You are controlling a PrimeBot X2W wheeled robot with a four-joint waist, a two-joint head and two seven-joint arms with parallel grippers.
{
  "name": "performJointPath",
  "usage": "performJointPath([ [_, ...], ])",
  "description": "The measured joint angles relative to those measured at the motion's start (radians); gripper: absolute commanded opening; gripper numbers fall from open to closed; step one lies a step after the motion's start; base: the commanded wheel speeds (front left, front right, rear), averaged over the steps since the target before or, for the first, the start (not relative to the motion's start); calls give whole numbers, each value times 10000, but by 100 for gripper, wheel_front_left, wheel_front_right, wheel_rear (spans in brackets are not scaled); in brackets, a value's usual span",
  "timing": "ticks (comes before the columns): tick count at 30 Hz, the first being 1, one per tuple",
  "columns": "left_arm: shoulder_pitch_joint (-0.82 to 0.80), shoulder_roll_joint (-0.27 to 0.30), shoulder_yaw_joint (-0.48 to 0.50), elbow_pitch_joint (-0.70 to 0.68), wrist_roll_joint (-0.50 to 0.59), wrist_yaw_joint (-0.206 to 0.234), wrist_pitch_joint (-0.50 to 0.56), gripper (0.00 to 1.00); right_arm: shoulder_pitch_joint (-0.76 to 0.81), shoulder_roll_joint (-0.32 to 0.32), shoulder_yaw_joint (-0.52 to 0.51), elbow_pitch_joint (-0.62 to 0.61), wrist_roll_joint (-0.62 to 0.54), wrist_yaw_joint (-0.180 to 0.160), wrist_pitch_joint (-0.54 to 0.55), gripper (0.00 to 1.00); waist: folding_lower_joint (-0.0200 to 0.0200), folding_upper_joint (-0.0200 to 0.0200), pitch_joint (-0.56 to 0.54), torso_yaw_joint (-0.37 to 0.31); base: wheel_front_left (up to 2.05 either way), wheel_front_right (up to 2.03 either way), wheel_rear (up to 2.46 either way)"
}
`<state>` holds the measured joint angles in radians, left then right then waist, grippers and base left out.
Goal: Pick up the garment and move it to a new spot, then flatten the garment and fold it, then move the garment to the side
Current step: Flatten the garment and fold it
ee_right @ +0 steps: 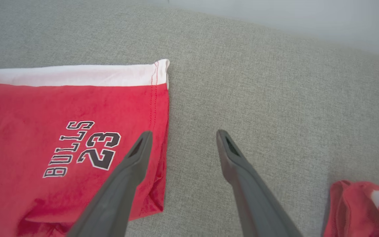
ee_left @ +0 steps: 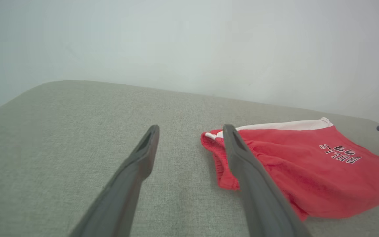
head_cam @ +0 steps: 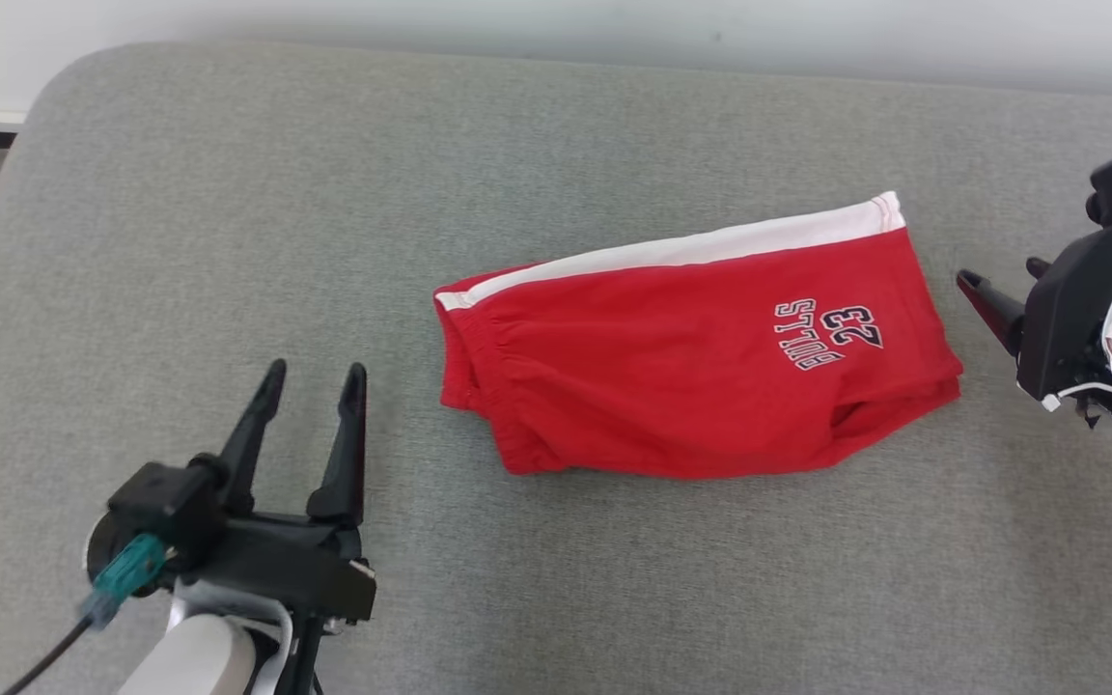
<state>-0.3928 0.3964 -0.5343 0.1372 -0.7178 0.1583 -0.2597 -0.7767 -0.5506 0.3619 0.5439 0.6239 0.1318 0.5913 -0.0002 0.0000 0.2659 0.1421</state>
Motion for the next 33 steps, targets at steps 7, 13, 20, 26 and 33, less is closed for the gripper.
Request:
performJointPath([
  [7,1779,-859,1730,-1440,1363,-546,-27,100,247,278,-838,351,-265,0,213,100,0,0,44,354,0,0,0],
  [13,3041,-1795,2982,-1810,2311,-1453,-27,100,379,642,-1473,648,-673,0,445,100,1,0,230,617,0,0,0],
  [20,3633,-2495,3870,-1707,3033,-2255,-27,100,399,1030,-1956,884,-1198,0,955,100,2,0,480,820,0,0,0],
  [26,3719,-2790,4080,-1503,3308,-2610,-27,100,413,1147,-1912,640,-1356,-31,1632,100,1,0,618,910,0,0,0],
  [33,3721,-2972,4119,-1266,3467,-2784,-27,100,684,1275,-1732,238,-1559,-15,1653,0,1,0,533,848,0,0,0],
])
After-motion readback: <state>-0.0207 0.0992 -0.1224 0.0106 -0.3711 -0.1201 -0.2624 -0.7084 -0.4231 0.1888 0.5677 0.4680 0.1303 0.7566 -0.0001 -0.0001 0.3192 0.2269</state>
